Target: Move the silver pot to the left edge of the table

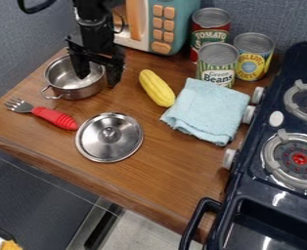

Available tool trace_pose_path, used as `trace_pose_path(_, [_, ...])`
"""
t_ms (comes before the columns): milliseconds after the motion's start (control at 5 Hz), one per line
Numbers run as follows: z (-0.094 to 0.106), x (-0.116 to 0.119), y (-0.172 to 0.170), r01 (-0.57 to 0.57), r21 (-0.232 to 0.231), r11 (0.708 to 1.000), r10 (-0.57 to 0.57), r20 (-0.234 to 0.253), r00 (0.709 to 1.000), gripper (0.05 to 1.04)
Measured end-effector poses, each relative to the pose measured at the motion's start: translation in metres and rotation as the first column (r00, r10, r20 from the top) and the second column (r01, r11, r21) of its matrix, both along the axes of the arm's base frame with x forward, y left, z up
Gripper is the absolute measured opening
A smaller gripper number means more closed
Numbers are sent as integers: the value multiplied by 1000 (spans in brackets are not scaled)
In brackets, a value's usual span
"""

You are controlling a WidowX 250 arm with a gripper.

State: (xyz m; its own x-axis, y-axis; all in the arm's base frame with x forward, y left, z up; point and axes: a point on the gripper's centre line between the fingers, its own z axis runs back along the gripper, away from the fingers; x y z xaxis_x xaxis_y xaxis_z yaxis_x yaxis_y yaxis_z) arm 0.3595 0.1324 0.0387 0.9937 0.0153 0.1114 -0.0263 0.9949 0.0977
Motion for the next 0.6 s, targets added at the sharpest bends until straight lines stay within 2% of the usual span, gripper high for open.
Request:
trace_pose_path(200, [-18,-2,3,9,12,1000,-9,-36,999,1000])
trace_pose_path(600, [-21,0,5,0,-2,1000,0,-40,999,1001])
